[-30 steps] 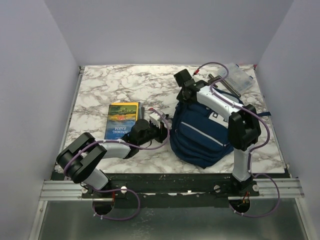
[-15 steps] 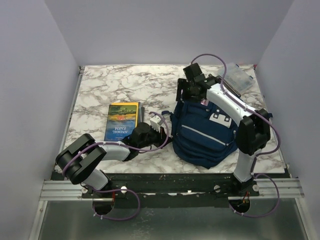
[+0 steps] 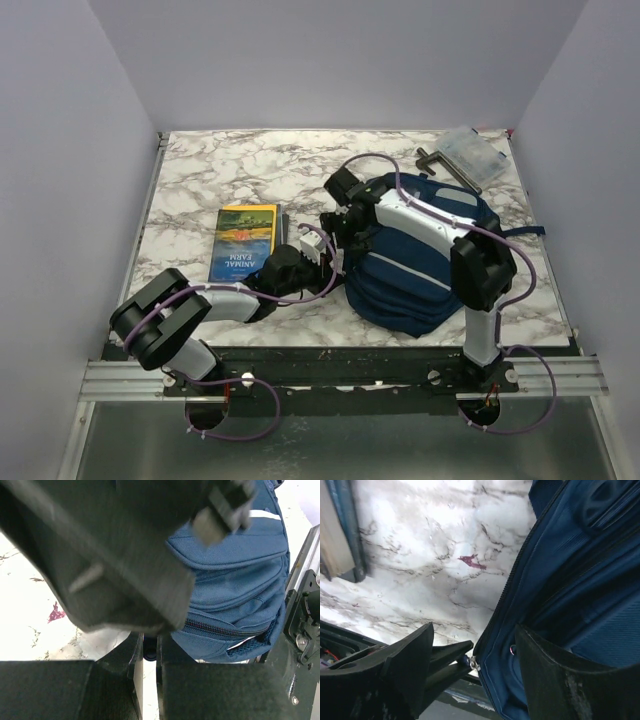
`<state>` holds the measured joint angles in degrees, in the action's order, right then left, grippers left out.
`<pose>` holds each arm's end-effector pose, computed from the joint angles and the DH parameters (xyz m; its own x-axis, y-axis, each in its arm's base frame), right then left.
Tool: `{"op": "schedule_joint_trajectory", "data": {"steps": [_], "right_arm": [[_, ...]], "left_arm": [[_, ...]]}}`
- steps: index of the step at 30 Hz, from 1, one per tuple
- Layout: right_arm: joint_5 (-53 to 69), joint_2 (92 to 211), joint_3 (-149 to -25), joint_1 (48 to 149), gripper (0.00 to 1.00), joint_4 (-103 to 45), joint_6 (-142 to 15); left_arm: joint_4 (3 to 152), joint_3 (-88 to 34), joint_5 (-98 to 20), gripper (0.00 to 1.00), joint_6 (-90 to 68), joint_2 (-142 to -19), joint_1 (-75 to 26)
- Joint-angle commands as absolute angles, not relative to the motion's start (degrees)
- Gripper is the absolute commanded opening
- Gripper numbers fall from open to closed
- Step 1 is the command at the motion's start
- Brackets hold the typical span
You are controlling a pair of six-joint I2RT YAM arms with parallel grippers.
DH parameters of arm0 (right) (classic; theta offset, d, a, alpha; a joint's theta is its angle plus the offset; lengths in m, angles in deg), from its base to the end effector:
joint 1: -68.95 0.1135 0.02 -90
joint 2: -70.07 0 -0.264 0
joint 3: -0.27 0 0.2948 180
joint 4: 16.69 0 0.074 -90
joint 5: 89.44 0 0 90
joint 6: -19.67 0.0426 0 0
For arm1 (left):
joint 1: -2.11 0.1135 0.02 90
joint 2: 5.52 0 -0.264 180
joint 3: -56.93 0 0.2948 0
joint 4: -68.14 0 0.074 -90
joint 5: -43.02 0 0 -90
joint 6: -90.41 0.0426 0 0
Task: Pack the student bag
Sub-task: Unzip the student bag at the center of the board.
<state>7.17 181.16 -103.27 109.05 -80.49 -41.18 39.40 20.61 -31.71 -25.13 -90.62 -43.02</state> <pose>0.3368 0.2900 0.2109 -0.9583 -0.1744 -0.2262 -0.2304 0.9402 0.2510 0.2036 -0.2204 0.1154 -0.5882 0.0013 -0.8087 0.6701 0.5606 -0.4865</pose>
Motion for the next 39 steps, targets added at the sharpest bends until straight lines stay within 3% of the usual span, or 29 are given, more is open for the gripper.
{"op": "schedule_joint_trajectory", "data": {"steps": [1, 3, 5, 6, 12, 18, 20, 23, 33, 39], "right_arm": [[4.08, 182.6, -101.07, 109.44, 0.68, -81.5, -34.88], [1.67, 182.16, -99.89, 109.42, 0.52, -81.2, -30.12], [2.04, 182.83, -100.35, 109.42, 0.05, -81.34, -26.53], [1.66, 183.6, -101.53, 109.42, 0.01, -82.87, -23.28], [-4.81, 184.4, -110.88, 108.43, 0.01, -88.58, 1.29], [-9.66, 174.01, -96.64, 104.3, 0.01, -61.93, 27.2], [-12.58, 176.51, -100.44, 102.17, 0.01, -61.91, 29.12], [-12.53, 185.25, -112.75, 98.98, 0.01, -74.5, 33.71], [-14.5, 190.23, -114.52, 98.2, 0.01, -72.46, 36.22], [-12.81, 190.99, -117.03, 98.18, 0.01, -71.21, 37.32]], "left_arm": [[38.74, 21.67, -29.68, 0.0, -24.46, -87.94, -43.07], [38.88, 21.85, -29.62, 0.0, -24.3, -87.24, -43.06], [39.27, 22.16, -30.24, 0.0, -24.07, -86.41, -43.07], [39.52, 22.29, -30.51, 0.0, -23.83, -85.86, -43.13], [42.24, 23.37, -32.61, 0.0, -24.05, -82.07, -43.16], [45.73, 24.66, -35.37, 0.0, -23.69, -77.25, -43.88], [45.87, 25.21, -35.92, 0.0, -24.56, -76.72, -44.34], [45.78, 25.37, -37.02, 0.0, -26.42, -78.18, -45.85], [30.5, 24.35, -30.77, 0.0, -34.07, -91.31, -53.22], [26.01, 18.1, -32.37, 0.0, -30.08, -98.02, -58.71]]}}
